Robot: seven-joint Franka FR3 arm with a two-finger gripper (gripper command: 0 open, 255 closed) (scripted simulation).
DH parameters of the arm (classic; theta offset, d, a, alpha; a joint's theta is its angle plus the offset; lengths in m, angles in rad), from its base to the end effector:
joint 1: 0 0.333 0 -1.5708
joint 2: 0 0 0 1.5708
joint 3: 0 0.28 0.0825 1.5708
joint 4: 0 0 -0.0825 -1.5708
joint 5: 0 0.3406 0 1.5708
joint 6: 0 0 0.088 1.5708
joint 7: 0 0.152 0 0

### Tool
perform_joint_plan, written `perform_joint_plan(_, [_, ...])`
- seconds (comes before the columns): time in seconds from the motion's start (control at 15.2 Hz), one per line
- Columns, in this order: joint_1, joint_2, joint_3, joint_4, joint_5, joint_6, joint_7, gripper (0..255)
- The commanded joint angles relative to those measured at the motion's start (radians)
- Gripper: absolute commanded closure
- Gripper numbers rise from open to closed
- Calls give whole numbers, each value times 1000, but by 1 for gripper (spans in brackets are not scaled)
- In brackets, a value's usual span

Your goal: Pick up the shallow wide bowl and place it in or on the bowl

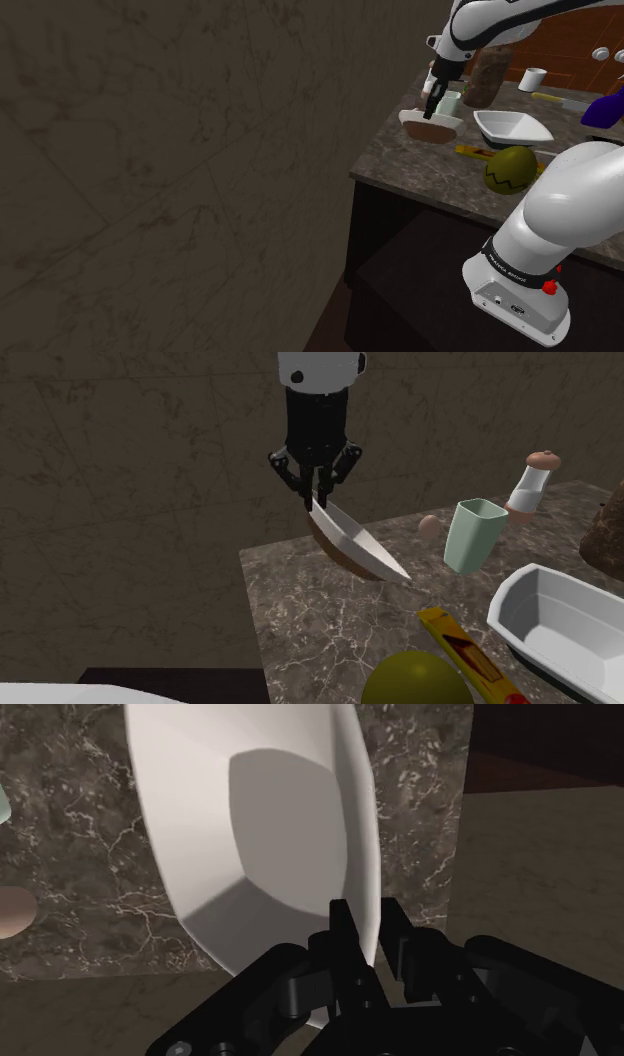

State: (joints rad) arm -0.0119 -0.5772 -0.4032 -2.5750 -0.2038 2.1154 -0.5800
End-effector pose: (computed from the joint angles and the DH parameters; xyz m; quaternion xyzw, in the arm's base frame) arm 0.3357 -0.1562 0.3888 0.9865 0.1562 0.0484 0.0037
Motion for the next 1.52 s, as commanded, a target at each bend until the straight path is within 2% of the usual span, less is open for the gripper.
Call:
perform_joint_plan(0.0, [-27, -19, -36, 4, -22, -19, -50, 255])
perform_joint_plan(0.4, [-95, -32, -154, 40, -78, -53, -201, 255])
perform_joint_plan(0.79, [-135, 1, -283, 119, -111, -77, -360, 255])
perform_joint_plan(1.12, [-139, 60, -404, 213, -114, -91, -499, 255])
perform_joint_plan(1.45, [-107, 150, -549, 331, -82, -101, -649, 255])
